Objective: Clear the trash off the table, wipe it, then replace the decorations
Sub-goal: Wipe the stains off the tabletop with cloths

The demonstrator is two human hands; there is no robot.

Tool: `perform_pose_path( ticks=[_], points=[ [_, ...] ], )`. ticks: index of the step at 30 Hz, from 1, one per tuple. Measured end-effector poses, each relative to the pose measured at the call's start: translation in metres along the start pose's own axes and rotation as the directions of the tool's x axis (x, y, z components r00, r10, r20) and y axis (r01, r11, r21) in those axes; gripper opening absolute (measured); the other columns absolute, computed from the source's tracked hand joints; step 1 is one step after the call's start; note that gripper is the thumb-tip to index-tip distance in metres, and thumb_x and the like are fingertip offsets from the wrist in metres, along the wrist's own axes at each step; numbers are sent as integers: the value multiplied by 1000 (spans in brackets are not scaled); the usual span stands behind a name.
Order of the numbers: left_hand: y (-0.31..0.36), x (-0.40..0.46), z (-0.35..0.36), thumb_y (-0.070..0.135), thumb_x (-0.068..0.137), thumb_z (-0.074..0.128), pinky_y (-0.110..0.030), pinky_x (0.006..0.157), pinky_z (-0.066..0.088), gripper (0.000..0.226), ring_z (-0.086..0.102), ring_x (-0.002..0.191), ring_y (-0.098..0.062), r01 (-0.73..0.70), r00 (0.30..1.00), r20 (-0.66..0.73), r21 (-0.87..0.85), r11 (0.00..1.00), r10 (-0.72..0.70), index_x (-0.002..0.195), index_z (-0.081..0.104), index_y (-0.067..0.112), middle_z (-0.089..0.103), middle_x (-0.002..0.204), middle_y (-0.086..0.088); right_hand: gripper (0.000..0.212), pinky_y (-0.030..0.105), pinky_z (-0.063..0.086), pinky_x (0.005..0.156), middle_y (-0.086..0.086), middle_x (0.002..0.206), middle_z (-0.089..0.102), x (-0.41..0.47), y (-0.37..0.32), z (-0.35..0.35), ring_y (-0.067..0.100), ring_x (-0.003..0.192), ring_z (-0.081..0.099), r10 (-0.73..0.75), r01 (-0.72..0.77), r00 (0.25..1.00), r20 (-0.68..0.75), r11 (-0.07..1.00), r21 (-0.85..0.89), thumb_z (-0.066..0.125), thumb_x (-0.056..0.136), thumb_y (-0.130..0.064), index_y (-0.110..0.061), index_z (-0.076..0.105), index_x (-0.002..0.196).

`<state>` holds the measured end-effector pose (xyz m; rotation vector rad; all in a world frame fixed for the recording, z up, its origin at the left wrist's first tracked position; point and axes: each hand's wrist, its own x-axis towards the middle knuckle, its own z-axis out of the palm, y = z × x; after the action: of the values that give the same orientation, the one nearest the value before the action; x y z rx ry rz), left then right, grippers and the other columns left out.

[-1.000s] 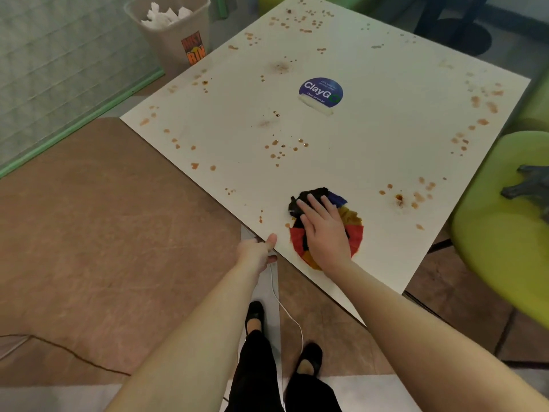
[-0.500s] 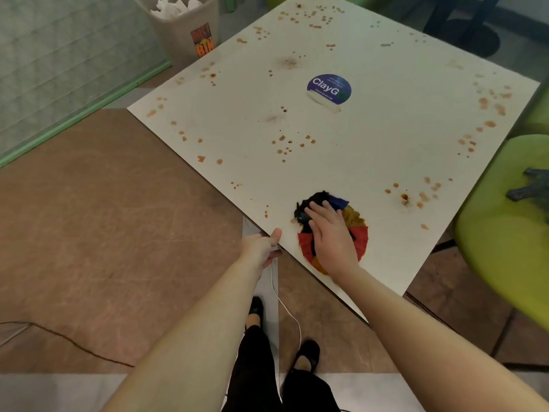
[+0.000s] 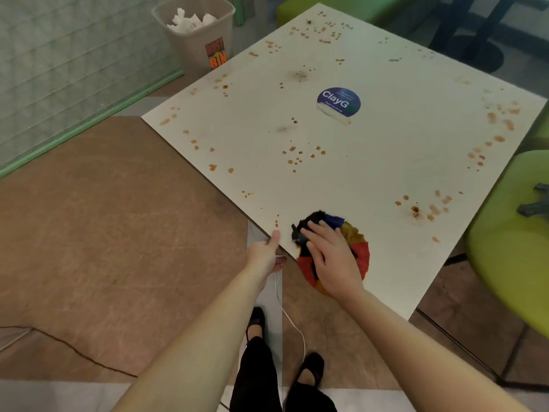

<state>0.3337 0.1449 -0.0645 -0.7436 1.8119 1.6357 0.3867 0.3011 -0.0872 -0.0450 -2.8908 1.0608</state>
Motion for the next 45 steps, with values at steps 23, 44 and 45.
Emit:
perform_pose_path(
  ticks=[23, 44, 45],
  points=[
    [26, 60, -30, 29, 91, 67, -44, 96, 52, 38, 65, 107, -32, -22, 974, -211, 275, 961, 83, 123, 62, 9, 68, 117, -9, 39, 45, 23, 120, -4, 152, 42, 28, 12, 1, 15, 146, 27, -129, 139, 990, 61, 970, -201, 49, 102, -16, -24, 54, 139],
    [16, 66, -30, 35, 87, 68, -45, 98, 50, 41, 67, 103, -32, -11, 976, -205, 283, 959, 71, 121, 64, 12, 69, 115, -5, 40, 44, 23, 120, 0, 148, 47, -3, 5, 12, 20, 144, 33, -145, 145, 989, 12, 980, -137, 56, 97, -6, -17, 58, 136],
    [17, 65, -30, 34, 88, 68, -45, 98, 50, 40, 67, 104, -32, -19, 977, -201, 275, 961, 77, 122, 64, 12, 69, 116, -5, 39, 42, 25, 120, -2, 147, 49, -6, 12, 5, 17, 143, 35, -216, 220, 975, 41, 965, -140, 57, 97, -8, -18, 59, 135]
  ],
)
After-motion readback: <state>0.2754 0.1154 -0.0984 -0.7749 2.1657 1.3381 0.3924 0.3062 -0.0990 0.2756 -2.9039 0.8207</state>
